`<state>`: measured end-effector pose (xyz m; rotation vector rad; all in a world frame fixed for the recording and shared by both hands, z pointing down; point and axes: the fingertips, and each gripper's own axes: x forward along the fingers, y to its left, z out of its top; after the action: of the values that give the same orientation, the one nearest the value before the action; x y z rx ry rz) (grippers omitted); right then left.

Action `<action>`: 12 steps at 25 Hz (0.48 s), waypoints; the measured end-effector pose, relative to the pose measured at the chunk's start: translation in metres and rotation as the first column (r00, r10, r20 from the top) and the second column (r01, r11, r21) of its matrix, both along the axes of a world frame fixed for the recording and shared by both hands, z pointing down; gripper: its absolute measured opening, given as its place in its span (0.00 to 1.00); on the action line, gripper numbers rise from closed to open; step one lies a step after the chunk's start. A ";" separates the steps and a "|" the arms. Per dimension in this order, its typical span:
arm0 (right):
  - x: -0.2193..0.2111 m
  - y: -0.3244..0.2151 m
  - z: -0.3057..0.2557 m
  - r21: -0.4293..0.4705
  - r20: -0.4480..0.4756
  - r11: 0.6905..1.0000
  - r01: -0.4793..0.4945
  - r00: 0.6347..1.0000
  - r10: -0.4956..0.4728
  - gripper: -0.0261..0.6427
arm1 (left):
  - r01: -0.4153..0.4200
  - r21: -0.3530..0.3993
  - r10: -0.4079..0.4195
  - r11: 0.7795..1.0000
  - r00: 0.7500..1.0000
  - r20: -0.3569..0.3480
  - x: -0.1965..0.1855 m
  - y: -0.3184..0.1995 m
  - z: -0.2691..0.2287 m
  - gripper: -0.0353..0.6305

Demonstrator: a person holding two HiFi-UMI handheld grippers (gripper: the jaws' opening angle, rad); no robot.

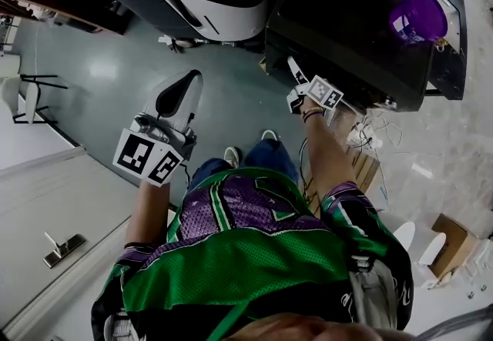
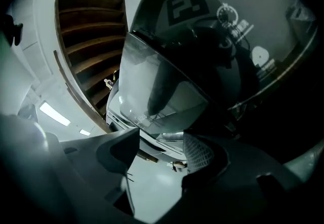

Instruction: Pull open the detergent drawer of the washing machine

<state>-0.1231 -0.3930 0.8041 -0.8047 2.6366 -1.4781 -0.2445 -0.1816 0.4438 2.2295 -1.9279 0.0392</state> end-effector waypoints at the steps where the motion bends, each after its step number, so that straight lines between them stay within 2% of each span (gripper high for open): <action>1: -0.003 -0.002 -0.001 0.003 0.019 1.000 0.005 1.000 -0.005 0.42 | 0.004 -0.006 -0.004 1.000 1.000 0.002 -0.002 -0.001 0.002 0.08; 6: -0.013 -0.007 -0.006 0.005 0.120 1.000 0.031 0.992 -0.031 0.41 | 0.012 -0.022 -0.012 1.000 1.000 0.018 -0.009 -0.006 0.005 0.08; 12: -0.017 -0.014 -0.011 -0.056 0.258 0.998 -0.034 0.965 0.047 0.41 | 0.010 -0.041 -0.009 0.999 1.000 0.023 -0.012 -0.011 0.012 0.08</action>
<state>-0.1396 -0.4070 0.7931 -0.6146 2.3873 -1.5285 -0.2568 -0.1923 0.4557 2.2025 -1.9313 0.1021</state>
